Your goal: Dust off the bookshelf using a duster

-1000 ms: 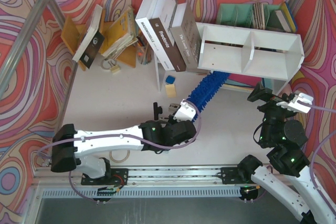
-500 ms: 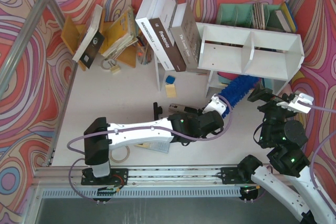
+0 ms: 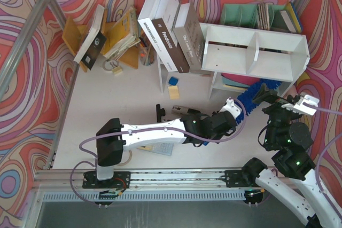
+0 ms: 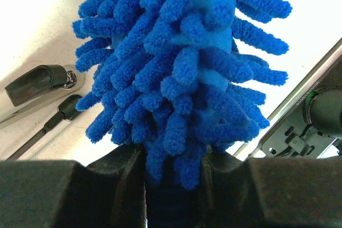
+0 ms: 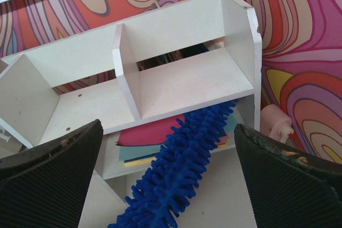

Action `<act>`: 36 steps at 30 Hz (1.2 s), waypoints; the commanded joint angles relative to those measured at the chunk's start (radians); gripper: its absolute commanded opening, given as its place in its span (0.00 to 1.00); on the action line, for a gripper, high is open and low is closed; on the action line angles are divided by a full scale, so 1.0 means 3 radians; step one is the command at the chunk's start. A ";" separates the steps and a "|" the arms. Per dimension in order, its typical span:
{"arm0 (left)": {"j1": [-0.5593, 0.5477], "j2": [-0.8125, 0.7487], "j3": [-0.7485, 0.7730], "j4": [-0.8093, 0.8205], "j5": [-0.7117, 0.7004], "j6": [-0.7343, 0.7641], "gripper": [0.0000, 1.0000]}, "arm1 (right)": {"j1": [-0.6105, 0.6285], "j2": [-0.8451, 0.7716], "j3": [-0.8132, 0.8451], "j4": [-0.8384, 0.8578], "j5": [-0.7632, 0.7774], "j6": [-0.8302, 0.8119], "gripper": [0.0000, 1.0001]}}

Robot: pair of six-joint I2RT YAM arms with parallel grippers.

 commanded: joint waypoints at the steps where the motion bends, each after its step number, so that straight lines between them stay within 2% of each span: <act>1: -0.0021 -0.0128 -0.0055 0.0445 0.0050 0.0050 0.00 | 0.0001 -0.0006 0.0010 0.0050 0.0030 0.0001 0.99; 9: 0.0030 -0.0639 -0.0669 0.0541 -0.0592 -0.0145 0.00 | 0.0001 0.0004 0.0008 0.0051 0.0015 0.0001 0.99; 13: 0.0103 -0.0919 -0.1072 0.0715 -0.0672 -0.0360 0.00 | 0.0004 0.0020 0.0008 0.0054 0.0004 0.0001 0.99; 20: 0.0111 -0.1172 -0.1431 0.0695 -0.0911 -0.0637 0.00 | 0.0001 0.0043 0.0019 0.0040 0.0004 0.0010 0.99; 29: 0.0141 -0.1151 -0.1492 0.0641 -0.1223 -0.0987 0.00 | 0.0001 0.0020 0.0009 0.0050 0.0014 0.0001 0.99; 32: 0.0180 -0.1074 -0.1420 0.0457 -0.1223 -0.1070 0.00 | 0.0001 0.0011 0.0008 0.0050 0.0014 0.0003 0.99; 36: 0.0276 -0.0912 -0.1348 0.0378 -0.0990 -0.1085 0.00 | 0.0002 -0.0005 0.0008 0.0055 0.0019 -0.0005 0.99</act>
